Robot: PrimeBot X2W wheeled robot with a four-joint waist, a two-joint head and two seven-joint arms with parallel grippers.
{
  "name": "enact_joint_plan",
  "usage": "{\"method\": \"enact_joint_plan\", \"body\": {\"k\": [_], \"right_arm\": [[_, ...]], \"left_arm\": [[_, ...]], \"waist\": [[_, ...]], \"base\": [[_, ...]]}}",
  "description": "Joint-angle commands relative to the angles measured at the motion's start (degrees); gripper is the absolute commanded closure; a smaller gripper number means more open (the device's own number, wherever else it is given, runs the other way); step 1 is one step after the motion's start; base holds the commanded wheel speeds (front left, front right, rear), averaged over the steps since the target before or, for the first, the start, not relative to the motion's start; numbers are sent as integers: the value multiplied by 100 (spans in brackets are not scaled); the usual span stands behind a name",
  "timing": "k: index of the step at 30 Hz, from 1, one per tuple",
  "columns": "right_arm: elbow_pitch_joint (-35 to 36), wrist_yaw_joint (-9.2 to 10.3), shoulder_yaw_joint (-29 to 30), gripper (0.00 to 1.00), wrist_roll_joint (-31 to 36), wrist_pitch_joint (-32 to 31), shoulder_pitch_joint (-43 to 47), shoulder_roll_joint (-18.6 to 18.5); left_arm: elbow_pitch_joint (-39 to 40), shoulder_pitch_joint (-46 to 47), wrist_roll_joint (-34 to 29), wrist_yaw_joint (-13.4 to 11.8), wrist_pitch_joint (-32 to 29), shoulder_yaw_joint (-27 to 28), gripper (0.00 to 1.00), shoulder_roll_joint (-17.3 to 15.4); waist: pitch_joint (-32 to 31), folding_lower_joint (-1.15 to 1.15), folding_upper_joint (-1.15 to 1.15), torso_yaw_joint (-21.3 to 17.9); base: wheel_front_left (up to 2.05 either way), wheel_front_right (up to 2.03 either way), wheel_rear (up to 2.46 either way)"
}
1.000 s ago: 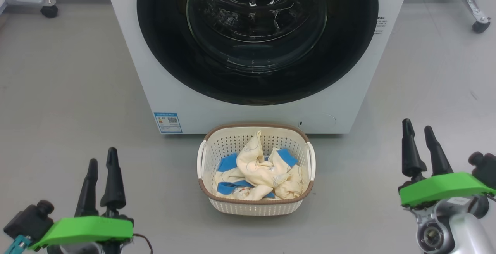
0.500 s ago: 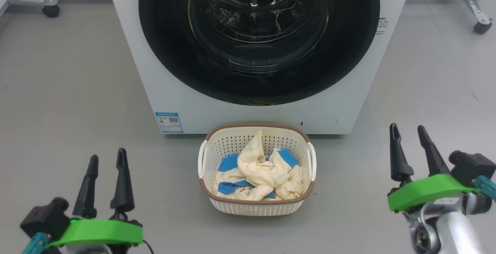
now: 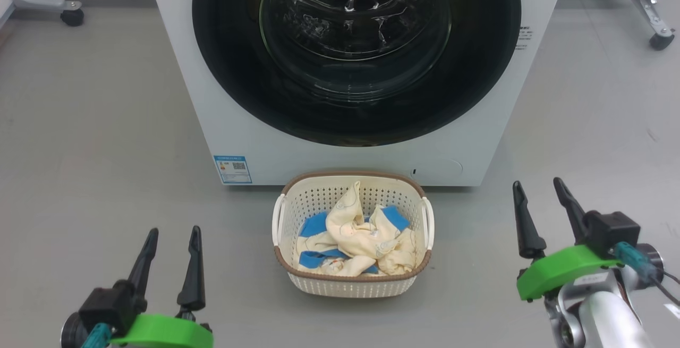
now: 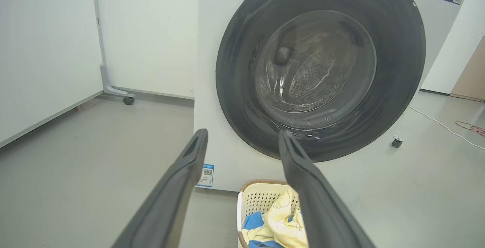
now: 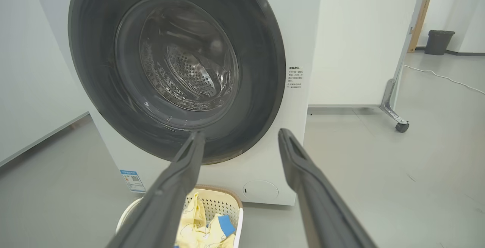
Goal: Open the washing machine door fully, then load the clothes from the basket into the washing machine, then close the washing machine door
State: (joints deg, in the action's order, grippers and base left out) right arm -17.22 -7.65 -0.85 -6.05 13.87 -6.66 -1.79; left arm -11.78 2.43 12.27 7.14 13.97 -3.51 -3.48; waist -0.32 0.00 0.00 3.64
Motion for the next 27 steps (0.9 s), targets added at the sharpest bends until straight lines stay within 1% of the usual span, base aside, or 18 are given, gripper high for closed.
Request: {"method": "enact_joint_plan", "body": {"k": [1, 7, 14, 27], "right_arm": [[127, 16, -164, 0, 167, 101, -375, -109], [-151, 16, -183, 0, 158, 113, -423, -109], [-318, 16, -170, 0, -21, 113, -471, -109], [-385, 16, -156, 0, -53, 113, -517, -109]], "left_arm": [[148, 309, -167, 35, 91, 180, 0, -104], [-77, 298, -144, 35, 103, 170, 0, -88], [-303, 329, -31, 35, 103, 137, 0, -87], [-344, 375, -38, 35, 103, 142, 0, -98]], "waist": [[-6, 0, 0, -1], [-34, 0, 0, -22], [-51, 0, 0, -45], [-1, 0, 0, -44]], "base": [[0, 0, 0], [0, 0, 0], [0, 0, 0], [0, 0, 0]]}}
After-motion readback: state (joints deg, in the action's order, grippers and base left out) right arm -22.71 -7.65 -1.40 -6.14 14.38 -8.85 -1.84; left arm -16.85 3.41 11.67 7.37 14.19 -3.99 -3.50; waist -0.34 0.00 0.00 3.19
